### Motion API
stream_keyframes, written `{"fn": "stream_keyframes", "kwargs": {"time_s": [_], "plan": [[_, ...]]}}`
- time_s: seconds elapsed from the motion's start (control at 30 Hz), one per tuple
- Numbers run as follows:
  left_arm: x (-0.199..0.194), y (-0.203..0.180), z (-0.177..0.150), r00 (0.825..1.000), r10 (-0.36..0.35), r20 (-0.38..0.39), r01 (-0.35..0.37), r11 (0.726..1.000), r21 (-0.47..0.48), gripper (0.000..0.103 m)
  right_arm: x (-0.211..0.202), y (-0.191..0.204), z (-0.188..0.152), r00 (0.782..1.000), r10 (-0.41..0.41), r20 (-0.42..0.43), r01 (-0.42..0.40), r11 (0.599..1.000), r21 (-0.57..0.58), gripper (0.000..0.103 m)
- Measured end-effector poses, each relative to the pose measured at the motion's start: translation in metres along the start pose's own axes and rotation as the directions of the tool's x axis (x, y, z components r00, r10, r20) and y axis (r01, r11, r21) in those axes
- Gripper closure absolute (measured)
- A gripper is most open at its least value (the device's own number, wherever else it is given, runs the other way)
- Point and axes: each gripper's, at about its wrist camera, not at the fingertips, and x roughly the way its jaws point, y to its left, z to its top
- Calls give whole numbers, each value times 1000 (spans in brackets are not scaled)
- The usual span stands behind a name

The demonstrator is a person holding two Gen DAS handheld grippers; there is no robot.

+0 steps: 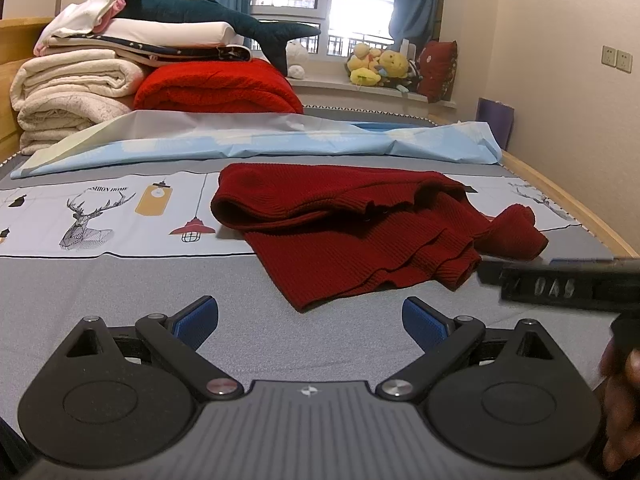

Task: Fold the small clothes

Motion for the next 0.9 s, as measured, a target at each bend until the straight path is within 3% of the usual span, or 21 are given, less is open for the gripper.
{"fn": "stream_keyframes", "kwargs": {"time_s": [0.07,0.13,0.2,0.27,0.37,0.43,0.5,0.6,0.77,0.83,0.9], "plan": [[1,1,-1,1000,11,0,-11,1000,4,10,-2,-2,4,1000,10,12,-10,1000,9,23],[4,2,-5,1000,21,-14,-21,1000,17,29,-8,-8,21,998,40,46,-39,999,-19,33],[12,3,-10,998,23,-57,-21,999,39,63,-17,-14,44,989,49,142,-39,997,-72,40],[20,7,-15,995,21,-95,-16,999,44,81,-21,-22,63,973,61,221,-38,993,-111,47],[28,16,-16,993,22,-119,-18,999,37,81,-8,-41,76,951,120,285,-85,988,-132,62],[38,25,-11,988,28,-150,-26,1000,16,81,10,-54,70,963,91,254,-71,994,-86,71],[52,34,-2,984,28,-176,-31,999,-17,81,28,-60,62,988,52,145,-46,998,-44,77],[86,43,17,980,33,-198,-44,998,-52,81,33,-63,65,989,66,136,-63,998,-29,76],[162,59,37,961,-36,-273,-25,976,-216,80,47,-70,73,988,99,116,-100,995,-4,76],[193,62,39,950,-44,-308,-42,962,-268,75,49,-77,75,989,107,106,-110,994,26,76],[223,66,38,932,-67,-356,-60,940,-335,54,47,-85,77,987,112,112,-118,992,51,76]]}}
